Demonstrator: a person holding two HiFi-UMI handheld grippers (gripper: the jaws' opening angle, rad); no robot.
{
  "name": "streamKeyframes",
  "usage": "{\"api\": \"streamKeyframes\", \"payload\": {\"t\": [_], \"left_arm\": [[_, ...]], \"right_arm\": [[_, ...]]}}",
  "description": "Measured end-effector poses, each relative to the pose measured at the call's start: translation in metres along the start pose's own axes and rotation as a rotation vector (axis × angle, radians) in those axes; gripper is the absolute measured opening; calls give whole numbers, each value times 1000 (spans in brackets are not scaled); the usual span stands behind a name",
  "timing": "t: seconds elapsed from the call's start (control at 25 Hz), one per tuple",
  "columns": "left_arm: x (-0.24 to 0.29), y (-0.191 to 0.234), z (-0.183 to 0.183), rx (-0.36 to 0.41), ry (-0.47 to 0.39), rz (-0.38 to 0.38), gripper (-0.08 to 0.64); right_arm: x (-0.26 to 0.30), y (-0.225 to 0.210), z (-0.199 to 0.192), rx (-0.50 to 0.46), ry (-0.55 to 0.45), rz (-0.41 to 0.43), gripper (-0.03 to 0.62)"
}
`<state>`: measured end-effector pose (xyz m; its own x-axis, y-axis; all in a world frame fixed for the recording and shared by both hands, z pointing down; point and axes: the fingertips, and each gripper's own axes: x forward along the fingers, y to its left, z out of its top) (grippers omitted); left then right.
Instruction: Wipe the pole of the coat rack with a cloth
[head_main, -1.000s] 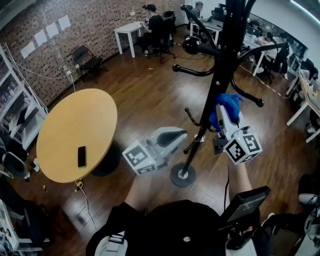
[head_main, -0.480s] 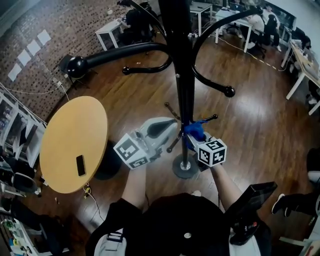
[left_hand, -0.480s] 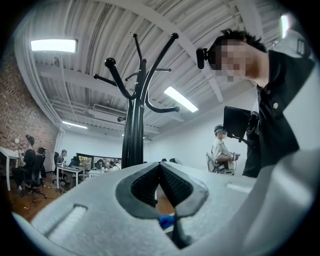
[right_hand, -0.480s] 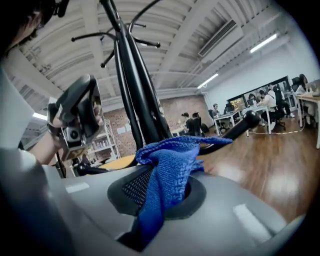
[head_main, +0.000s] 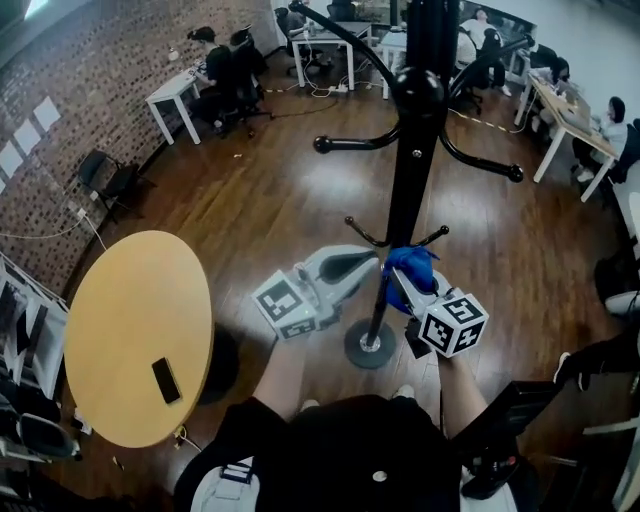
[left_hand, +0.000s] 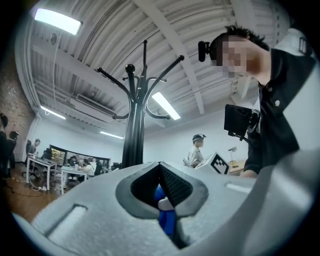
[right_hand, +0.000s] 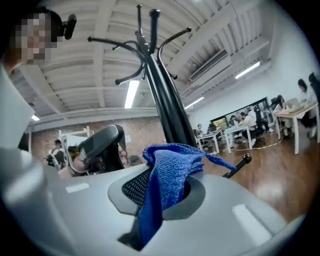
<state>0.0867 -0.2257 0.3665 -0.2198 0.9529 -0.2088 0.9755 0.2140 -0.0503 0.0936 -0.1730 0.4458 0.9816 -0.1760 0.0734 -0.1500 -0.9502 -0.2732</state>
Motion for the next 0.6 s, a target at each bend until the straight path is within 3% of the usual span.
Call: {"api": "streamKeyframes", "payload": {"t": [0.08,0.24,0.36,0.48,0.6], "left_arm": [[-27,-7,-2,-17,1,-80,-3],[-60,-21,-2,-49,16,-185,-3],[-74,-24,-1,-73,9,-216,-3],[-77,-29,4,-80,-1,-229,-3],[-75,-35,6,-79,15,-229,-3]], "right_arm": [[7,16,-20,-12,29,-87,41],[-9,46,-35,73,63,-129,41],[-17,49,-46,112,109,-188,41],[-12,22,-65,146,219,-263,41],[0,-1,-70,138,285,-285,41]]}}
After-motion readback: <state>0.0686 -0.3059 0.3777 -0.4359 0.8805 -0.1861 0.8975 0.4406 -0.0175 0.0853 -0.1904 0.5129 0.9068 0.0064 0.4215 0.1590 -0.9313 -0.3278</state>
